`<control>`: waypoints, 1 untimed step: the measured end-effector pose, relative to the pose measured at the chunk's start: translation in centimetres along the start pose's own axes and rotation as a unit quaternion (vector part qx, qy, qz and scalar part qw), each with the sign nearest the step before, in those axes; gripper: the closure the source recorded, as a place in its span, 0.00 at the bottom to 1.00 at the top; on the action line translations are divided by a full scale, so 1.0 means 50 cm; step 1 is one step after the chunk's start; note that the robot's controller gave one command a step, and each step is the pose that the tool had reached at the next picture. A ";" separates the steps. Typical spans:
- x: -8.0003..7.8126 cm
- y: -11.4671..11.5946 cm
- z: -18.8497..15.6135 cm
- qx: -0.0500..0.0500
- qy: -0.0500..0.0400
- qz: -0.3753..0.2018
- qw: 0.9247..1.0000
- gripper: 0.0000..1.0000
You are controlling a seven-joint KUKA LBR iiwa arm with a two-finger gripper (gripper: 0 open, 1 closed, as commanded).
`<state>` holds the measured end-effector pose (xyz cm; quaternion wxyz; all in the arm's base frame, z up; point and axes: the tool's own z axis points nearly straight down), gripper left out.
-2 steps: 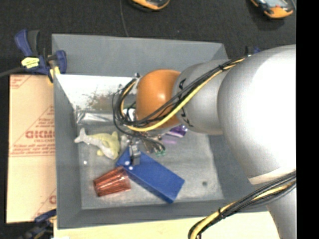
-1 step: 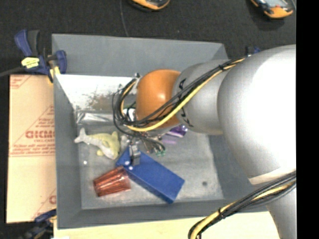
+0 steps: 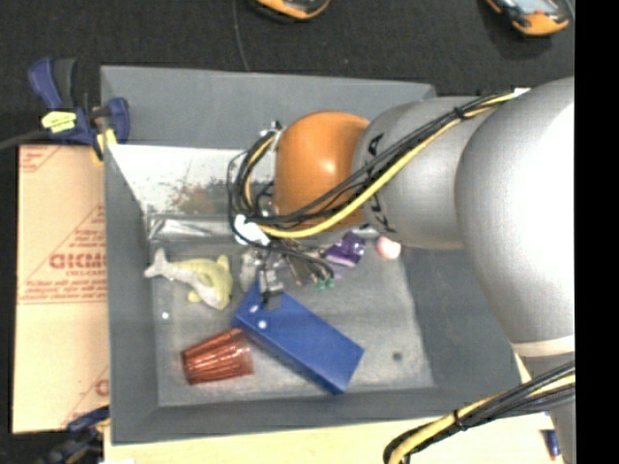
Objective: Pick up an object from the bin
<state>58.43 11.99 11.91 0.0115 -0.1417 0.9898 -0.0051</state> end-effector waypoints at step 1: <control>-0.029 -0.019 -0.197 0.000 -0.004 -0.028 1.000 1.00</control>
Offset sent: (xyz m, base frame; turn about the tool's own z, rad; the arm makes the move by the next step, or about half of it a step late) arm 0.0068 0.0067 0.2208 -0.0684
